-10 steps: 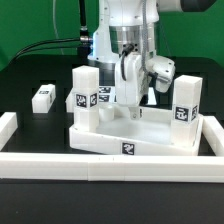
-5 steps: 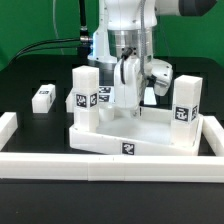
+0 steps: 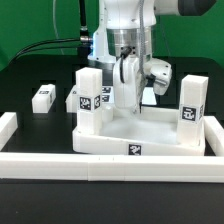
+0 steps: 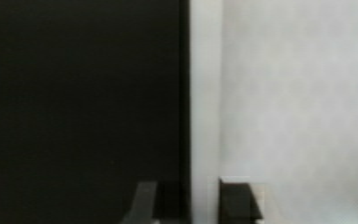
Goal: Assemble desk
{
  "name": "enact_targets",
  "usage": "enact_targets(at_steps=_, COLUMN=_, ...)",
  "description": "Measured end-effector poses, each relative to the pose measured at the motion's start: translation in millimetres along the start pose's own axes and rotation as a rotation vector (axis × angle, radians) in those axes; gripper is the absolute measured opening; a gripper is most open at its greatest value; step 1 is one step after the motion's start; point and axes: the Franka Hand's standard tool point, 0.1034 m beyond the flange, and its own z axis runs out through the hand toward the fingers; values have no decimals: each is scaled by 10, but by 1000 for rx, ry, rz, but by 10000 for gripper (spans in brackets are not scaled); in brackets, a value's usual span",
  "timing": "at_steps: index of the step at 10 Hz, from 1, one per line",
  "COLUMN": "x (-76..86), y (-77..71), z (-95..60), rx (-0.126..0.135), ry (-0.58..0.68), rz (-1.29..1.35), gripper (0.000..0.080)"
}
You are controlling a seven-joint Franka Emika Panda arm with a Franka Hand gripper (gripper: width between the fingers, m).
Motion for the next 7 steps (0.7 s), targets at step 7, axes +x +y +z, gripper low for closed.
enact_targets(at_steps=7, x=198, y=-133, z=-114, rx=-5, ry=-12, rz=-211, gripper=60)
